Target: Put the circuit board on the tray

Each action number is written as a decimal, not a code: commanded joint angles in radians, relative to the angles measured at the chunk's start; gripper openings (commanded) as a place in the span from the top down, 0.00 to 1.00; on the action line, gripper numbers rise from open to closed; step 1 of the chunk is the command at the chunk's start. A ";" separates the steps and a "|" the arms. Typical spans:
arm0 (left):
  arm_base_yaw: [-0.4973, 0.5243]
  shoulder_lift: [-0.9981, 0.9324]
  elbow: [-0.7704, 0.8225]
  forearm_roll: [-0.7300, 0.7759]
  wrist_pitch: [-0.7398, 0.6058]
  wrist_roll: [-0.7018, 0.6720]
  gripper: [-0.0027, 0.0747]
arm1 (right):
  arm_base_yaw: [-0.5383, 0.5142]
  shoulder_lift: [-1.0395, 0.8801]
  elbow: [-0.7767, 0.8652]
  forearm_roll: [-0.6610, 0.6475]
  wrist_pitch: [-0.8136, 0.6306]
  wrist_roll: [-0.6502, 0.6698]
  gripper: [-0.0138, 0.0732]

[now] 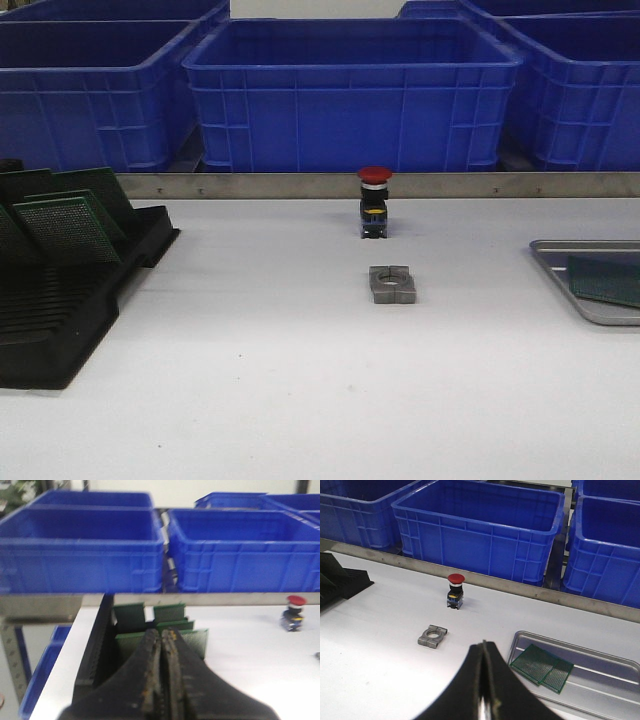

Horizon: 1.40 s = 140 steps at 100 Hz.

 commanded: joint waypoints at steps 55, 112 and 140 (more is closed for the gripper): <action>0.012 -0.031 0.175 0.295 -0.155 -0.318 0.99 | -0.003 -0.015 -0.026 0.017 -0.065 -0.008 0.91; 0.012 -0.031 0.173 0.240 -0.154 -0.250 0.99 | -0.003 -0.015 -0.026 0.017 -0.065 -0.008 0.91; 0.012 -0.031 0.173 0.240 -0.154 -0.250 0.99 | -0.003 -0.015 -0.026 0.017 -0.065 -0.008 0.91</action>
